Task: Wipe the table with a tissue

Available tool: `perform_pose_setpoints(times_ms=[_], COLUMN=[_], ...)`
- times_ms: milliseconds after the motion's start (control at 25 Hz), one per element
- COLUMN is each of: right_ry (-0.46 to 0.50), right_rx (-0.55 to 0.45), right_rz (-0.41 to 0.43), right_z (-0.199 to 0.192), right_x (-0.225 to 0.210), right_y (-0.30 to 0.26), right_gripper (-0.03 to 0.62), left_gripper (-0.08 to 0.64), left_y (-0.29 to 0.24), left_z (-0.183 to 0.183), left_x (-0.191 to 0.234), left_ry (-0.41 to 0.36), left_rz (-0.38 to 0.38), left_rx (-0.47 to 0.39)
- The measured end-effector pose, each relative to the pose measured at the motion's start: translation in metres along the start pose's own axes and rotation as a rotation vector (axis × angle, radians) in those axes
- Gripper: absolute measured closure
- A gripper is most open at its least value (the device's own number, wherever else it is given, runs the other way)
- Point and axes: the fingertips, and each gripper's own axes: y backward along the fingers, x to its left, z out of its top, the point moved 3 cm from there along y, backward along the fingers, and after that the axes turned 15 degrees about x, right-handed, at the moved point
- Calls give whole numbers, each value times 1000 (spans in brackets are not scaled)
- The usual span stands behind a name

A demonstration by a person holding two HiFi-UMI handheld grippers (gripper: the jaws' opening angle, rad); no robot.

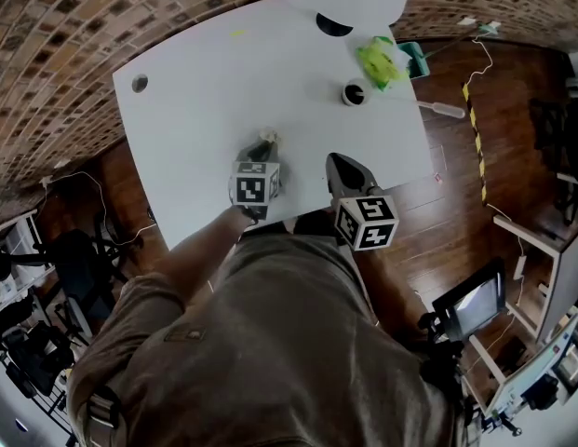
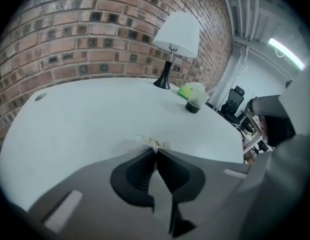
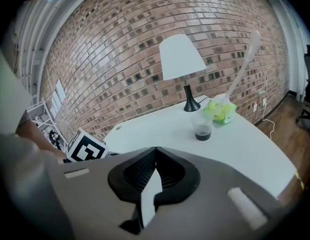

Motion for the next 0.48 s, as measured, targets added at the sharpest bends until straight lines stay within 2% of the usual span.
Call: perform_pose_setpoints(times_ms=[200,480], right_ry=[42,111], right_rx=[10,24], right_rz=[45,105], right_z=[6,11], right_x=[14,44], right_y=[-11,-20], right_gripper=[581,581], left_gripper=[537,537], left_y=[13,35], left_z=[-15,-57], left_x=[36,71], left_ry=[95,211], left_rz=[60,117], left_rx=[-6,-7])
